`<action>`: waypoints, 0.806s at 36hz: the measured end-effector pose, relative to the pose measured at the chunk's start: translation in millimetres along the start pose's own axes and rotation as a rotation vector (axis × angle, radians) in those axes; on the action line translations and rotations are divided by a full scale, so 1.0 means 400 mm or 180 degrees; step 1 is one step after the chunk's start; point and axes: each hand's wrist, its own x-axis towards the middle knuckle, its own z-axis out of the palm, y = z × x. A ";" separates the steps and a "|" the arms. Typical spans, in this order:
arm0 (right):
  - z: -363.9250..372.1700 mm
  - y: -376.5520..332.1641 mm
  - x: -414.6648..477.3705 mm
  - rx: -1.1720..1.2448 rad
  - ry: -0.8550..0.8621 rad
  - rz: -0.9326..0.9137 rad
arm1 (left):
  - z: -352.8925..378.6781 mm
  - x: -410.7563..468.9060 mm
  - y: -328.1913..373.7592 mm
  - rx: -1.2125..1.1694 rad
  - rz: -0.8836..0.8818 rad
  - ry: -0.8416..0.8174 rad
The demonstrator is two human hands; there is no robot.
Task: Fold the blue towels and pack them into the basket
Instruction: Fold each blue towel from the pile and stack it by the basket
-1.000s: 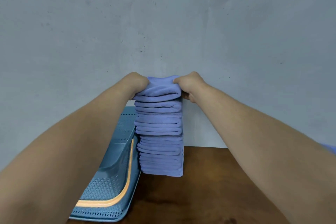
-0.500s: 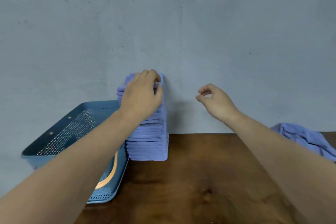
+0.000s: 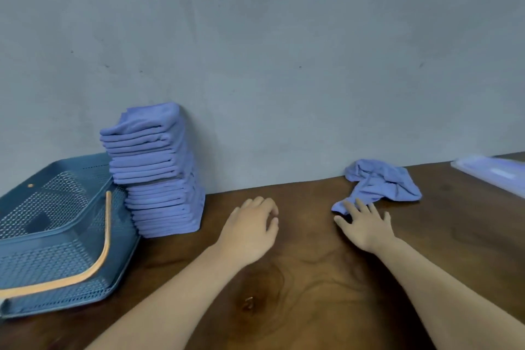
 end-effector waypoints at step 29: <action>0.083 -0.119 -0.258 0.1483 0.1129 -0.1014 | 0.019 -0.146 0.093 -0.1826 -0.0529 -0.1673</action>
